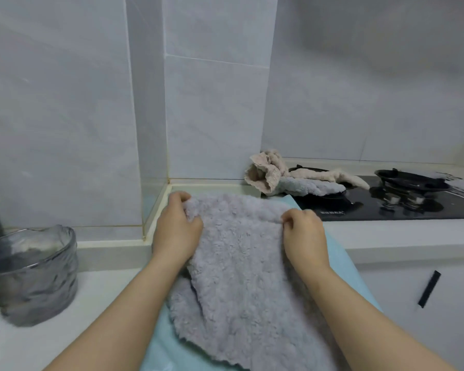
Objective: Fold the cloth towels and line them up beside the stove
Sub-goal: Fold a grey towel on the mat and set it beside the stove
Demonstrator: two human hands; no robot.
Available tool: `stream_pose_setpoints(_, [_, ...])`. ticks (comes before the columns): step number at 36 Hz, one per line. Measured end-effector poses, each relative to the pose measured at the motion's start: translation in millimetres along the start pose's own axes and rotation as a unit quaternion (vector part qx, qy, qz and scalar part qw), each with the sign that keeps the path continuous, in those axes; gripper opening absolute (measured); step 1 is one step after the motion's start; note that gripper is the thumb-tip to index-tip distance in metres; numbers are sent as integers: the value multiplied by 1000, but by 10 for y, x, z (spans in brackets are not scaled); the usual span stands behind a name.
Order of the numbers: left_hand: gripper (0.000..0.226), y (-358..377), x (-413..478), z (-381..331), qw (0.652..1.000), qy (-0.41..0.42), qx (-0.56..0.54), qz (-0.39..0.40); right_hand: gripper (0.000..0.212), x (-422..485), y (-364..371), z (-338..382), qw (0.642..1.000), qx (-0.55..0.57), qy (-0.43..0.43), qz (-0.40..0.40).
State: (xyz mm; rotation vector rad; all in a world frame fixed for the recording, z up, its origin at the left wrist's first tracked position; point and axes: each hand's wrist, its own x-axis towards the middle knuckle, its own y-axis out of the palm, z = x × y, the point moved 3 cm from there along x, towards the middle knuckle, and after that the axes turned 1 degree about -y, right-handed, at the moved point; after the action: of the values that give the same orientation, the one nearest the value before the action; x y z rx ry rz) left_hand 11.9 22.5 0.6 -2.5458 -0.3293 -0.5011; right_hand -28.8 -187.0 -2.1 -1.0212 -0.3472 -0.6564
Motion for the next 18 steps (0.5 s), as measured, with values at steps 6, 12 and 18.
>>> stream_pose_setpoints(6, [45, 270, -76, 227, 989, -28, 65, 129, 39, 80, 184, 10, 982, -135, 36, 128])
stream_pose_setpoints(12, [41, 227, -52, 287, 973, -26, 196, 118, 37, -135, 331, -87, 962, -165, 73, 204])
stream_pose_setpoints(18, [41, 194, -46, 256, 967, -36, 210, 139, 38, -97, 356, -113, 971, -153, 45, 177])
